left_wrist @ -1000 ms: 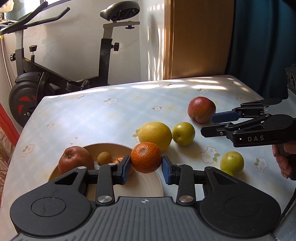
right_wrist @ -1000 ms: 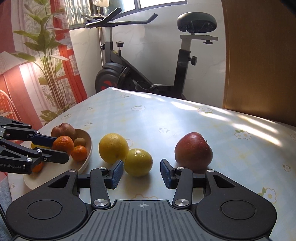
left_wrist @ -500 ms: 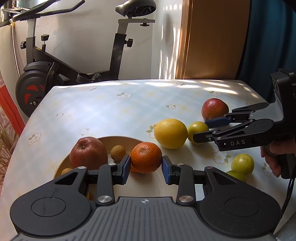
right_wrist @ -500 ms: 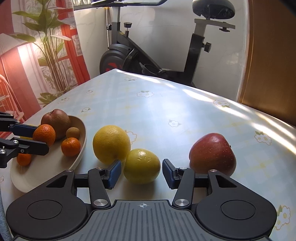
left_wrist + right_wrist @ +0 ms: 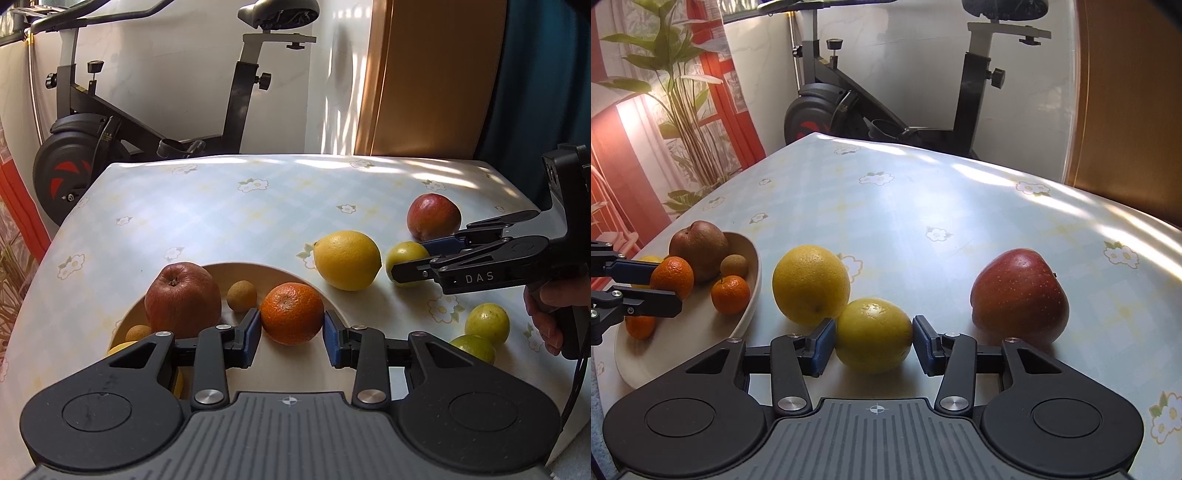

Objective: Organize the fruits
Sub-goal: 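Carry the tangerine and lemon onto the cream plate and open both grippers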

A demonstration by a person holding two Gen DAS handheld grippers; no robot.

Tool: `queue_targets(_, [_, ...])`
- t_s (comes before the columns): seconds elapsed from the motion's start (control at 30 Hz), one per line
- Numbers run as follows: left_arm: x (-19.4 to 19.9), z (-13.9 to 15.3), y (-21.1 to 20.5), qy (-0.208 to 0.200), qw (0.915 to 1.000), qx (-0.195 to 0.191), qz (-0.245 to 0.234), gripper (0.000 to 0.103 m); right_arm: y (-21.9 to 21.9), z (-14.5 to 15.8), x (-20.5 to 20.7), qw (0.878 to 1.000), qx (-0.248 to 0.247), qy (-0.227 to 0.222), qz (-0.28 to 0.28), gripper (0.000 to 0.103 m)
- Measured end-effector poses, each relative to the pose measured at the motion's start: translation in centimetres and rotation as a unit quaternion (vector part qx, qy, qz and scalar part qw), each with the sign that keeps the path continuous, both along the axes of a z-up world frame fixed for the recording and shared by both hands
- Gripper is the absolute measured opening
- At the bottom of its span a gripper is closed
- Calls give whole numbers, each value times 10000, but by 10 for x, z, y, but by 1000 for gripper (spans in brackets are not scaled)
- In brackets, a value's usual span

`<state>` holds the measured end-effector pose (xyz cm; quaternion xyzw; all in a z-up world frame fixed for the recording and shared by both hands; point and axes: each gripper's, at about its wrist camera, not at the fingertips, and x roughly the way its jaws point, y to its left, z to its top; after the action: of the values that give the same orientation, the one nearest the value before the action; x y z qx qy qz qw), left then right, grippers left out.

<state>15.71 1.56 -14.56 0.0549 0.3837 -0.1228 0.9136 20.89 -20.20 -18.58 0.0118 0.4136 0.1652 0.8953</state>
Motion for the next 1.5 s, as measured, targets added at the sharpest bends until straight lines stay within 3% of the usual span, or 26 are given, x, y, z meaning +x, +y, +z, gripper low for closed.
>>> queue_targets(0.43, [-11,4,10,-29,9999,-24,119,38,6,16,-26,9996,220,-165,-18,42])
queue_targets(0.77, [-14,11,37,-10,9991,-57,423,38,49,41,-31,9972,343,-380,546,42])
queue_targets(1.1, [-9,14,54,5,9975,-252,665,38,93,38,-31,9937,267,-217,1062,42])
queue_targets(1.5, [3,2,49,132,9977,-392,546,38,106,30,-33,9923,134,-100,1225,42])
